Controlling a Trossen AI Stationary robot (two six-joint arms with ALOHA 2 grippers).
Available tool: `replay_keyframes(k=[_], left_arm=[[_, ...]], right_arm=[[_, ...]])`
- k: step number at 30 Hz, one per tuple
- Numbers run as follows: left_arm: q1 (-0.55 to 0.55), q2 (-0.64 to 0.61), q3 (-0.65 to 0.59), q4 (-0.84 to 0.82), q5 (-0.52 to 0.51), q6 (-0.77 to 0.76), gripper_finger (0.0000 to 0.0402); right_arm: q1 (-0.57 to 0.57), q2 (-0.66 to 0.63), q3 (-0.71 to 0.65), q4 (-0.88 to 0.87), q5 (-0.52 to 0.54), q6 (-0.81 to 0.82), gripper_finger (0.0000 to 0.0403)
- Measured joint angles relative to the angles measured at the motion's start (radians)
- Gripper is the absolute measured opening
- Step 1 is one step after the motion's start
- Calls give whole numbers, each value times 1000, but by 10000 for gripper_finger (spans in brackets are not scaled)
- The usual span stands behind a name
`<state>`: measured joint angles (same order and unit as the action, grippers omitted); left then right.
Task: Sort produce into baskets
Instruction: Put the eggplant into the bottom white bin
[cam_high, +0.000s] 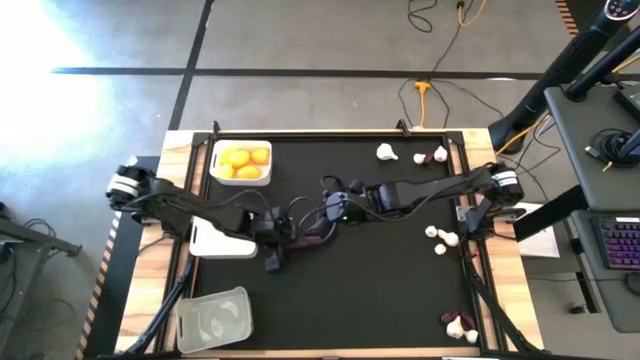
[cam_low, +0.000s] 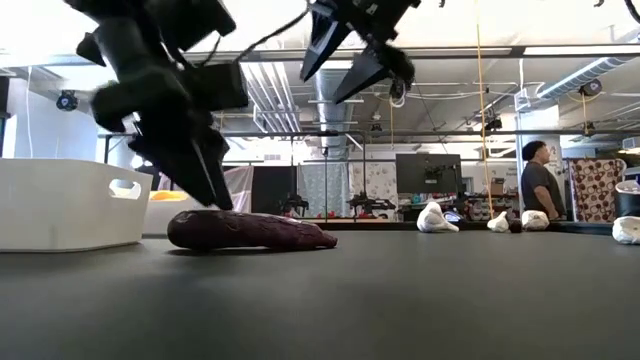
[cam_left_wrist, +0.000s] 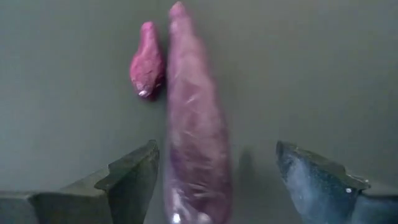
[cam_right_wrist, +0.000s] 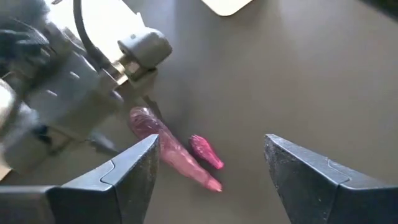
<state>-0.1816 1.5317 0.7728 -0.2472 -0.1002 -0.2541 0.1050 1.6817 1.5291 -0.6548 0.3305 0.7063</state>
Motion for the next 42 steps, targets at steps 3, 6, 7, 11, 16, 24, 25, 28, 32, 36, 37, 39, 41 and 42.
replay_keyframes(k=[3,6,7,11,16,24,25,28,32,36,37,39,41,42], left_arm=[[1,38,23,-15,-40,-8,304],[6,65,36,-7,-51,-10,304],[9,73,38,-3,-51,-9,304],[13,112,34,47,-50,7,295],[17,142,31,90,-17,9,254],[16,126,31,63,-13,34,142],[16,121,31,55,-13,41,131],[16,81,31,21,-13,70,123],[16,-31,54,-95,-33,122,129],[16,-183,105,-303,-74,153,135],[16,-220,114,-373,-76,157,135],[16,-303,131,-502,-75,156,133],[16,-390,143,-626,-63,144,134],[16,-429,146,-697,-45,137,134]], right_arm=[[0,-42,0,-51,3,-1,272],[0,-81,0,-99,10,-8,270],[0,-91,0,-109,11,-11,269],[0,-123,0,-127,27,-12,271],[0,-136,0,-126,66,-24,269],[0,-130,0,-126,65,-26,263],[0,-128,0,-126,65,-26,263],[0,-127,0,-126,66,-26,264],[0,-127,0,-126,85,-26,265],[-1,-127,0,-123,100,-26,263],[-1,-127,0,-121,102,-27,263],[-1,-127,0,-122,119,-27,261],[-1,-127,0,-122,128,-30,260],[-1,-127,0,-122,137,-36,261]])
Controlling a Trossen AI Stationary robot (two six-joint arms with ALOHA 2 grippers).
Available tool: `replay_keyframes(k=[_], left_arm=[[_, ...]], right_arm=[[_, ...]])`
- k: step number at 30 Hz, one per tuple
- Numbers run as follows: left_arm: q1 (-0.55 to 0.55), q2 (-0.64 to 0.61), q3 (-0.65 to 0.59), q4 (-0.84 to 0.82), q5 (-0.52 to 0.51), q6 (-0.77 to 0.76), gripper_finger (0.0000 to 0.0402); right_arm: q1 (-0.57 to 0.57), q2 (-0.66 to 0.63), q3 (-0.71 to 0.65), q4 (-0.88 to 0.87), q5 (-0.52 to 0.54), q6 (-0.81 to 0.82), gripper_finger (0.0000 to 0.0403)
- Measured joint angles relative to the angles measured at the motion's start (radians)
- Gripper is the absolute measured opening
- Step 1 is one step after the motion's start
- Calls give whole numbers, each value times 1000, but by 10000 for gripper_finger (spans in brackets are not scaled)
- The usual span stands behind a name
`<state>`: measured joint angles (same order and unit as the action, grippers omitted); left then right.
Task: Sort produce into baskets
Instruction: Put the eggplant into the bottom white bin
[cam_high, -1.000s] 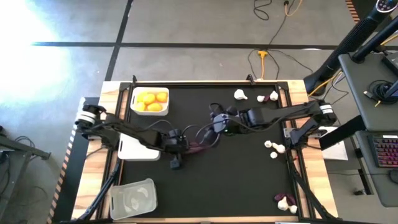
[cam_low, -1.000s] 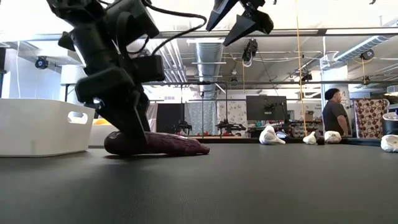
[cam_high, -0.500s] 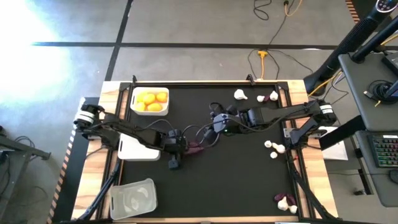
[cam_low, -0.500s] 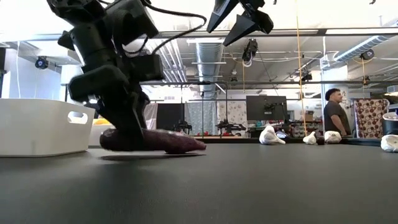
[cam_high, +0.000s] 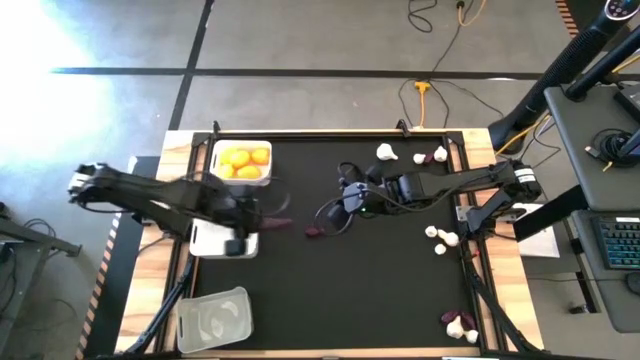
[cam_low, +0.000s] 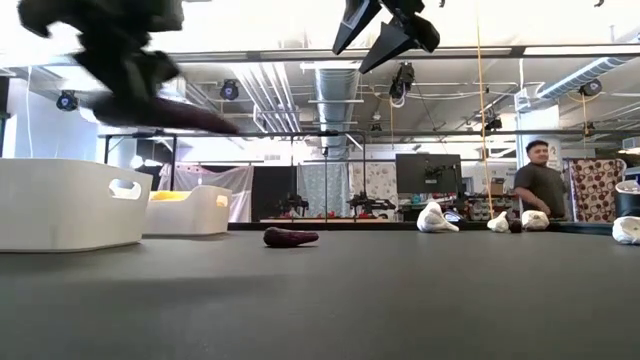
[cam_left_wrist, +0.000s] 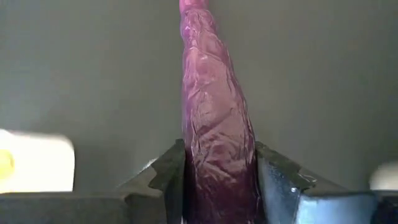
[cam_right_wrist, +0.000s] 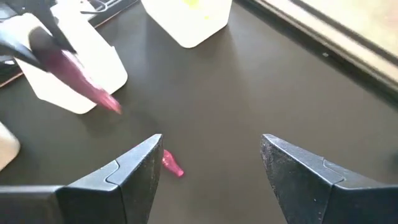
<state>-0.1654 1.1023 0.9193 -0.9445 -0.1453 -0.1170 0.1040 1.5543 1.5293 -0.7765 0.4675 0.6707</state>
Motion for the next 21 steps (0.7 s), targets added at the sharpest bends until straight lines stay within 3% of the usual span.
replay_keyframes(k=[4,7,13,16,21], left_arm=[[0,-139,-1,-272,40,-65,138],[0,-219,-22,-382,40,-120,139],[0,-295,-104,-381,54,-186,140],[0,-290,-168,-374,53,-231,140],[0,-246,-173,-315,4,-259,145]], right_arm=[[0,0,-1,0,35,-5,263],[-5,1,-1,0,39,-26,260],[-15,1,-1,3,68,-36,253],[-18,1,-1,3,69,-38,255],[-18,1,-1,4,73,-42,258]])
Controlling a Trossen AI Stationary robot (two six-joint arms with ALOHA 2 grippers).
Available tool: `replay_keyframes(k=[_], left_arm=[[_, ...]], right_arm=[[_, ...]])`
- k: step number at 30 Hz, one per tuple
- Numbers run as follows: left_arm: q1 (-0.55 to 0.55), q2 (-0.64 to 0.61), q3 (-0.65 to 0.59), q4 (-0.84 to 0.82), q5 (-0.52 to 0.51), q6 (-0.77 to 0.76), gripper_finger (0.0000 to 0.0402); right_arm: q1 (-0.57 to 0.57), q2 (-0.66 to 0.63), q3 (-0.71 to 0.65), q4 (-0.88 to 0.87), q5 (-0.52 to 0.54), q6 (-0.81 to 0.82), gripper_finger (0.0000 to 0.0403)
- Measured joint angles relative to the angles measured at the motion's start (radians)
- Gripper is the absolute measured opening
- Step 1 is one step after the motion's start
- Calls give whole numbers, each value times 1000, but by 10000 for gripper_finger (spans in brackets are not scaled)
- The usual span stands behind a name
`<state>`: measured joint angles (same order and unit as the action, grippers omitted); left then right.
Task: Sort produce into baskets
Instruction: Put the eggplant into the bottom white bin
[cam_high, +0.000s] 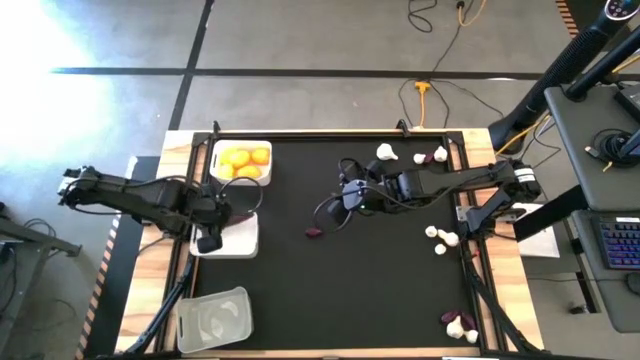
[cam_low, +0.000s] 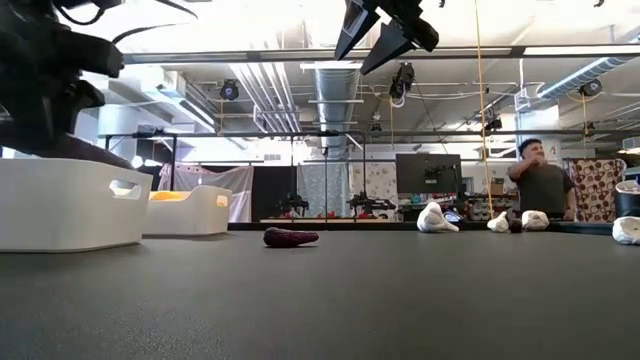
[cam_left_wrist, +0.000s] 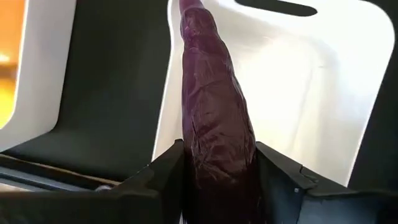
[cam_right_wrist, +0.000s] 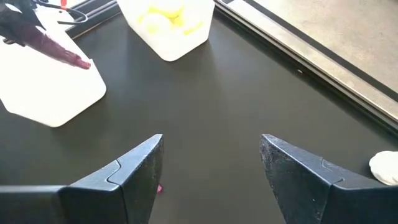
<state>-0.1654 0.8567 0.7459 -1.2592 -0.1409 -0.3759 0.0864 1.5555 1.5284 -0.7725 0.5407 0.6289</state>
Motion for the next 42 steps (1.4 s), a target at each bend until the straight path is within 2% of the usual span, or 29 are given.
replay_keyframes(k=[16,21,25,31,39,42], left_arm=[[0,62,-1,12,53,-1,221],[0,62,70,72,47,22,232],[0,61,130,271,9,92,231],[2,96,97,653,2,224,223],[22,304,10,995,-42,284,221],[42,401,10,1063,-34,284,221]], right_arm=[[0,0,0,0,2,-1,259],[0,0,-1,0,2,-1,258],[0,-1,-1,0,1,-1,253],[14,-5,12,-5,-6,11,253],[69,-17,19,-9,-9,40,250],[82,-18,19,-18,-20,92,249]])
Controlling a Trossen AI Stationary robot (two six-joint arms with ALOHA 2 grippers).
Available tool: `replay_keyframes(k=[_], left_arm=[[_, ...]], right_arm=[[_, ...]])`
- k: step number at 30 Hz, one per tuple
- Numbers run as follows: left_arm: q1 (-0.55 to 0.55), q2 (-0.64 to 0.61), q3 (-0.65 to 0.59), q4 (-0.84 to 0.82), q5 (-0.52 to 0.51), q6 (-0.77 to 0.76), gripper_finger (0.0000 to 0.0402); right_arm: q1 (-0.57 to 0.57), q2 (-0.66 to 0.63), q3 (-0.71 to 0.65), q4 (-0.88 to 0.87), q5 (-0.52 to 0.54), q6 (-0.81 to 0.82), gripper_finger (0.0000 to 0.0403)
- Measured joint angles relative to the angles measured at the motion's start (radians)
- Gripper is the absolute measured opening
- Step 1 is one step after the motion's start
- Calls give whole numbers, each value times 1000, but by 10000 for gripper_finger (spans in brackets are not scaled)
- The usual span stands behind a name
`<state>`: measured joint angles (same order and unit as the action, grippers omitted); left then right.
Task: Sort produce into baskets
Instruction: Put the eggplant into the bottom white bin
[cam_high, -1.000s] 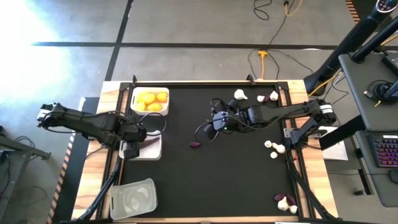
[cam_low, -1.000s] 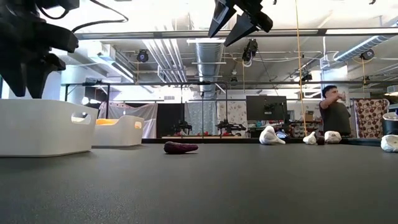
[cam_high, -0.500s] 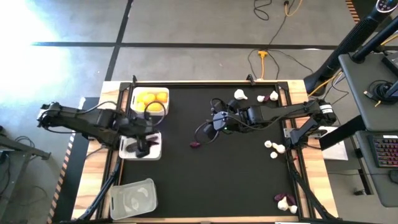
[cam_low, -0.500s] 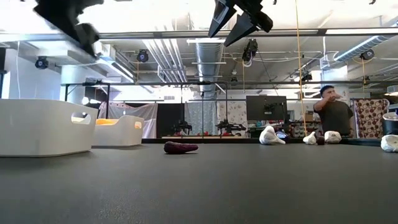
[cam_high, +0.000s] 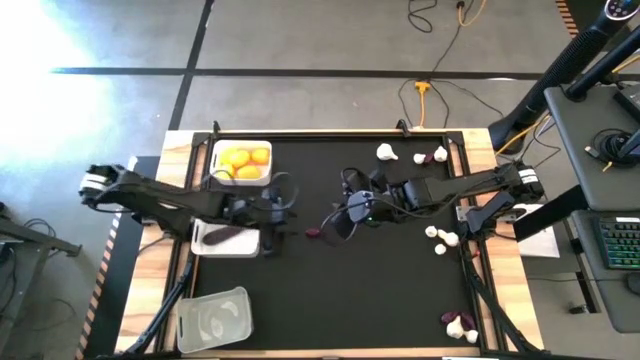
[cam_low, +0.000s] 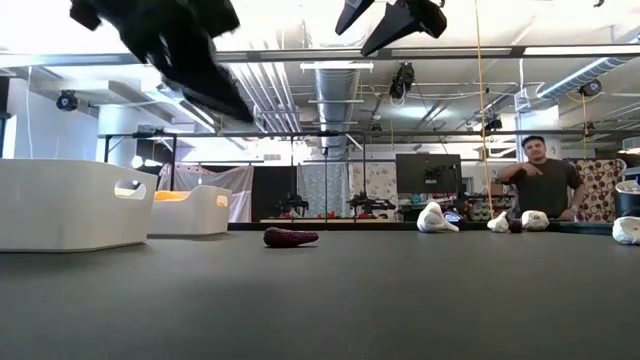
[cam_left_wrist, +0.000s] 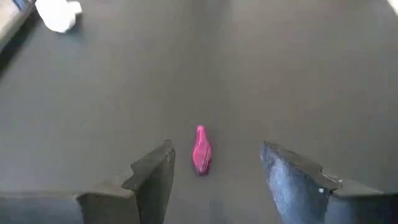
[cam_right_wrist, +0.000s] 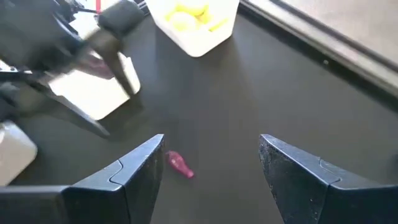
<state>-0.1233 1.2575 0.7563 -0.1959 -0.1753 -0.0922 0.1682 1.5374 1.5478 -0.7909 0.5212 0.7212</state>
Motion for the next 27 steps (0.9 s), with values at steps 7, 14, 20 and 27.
replay_keyframes(k=[7,14,20,27], left_arm=[[37,229,0,118,1,-14,221],[39,397,0,219,3,-36,221],[41,463,0,299,9,-11,211],[57,511,4,321,14,-49,138]], right_arm=[[35,1,0,-35,-6,64,251],[33,2,-2,-35,-5,67,247],[31,2,-2,-35,4,49,249],[11,2,-3,-36,11,10,249]])
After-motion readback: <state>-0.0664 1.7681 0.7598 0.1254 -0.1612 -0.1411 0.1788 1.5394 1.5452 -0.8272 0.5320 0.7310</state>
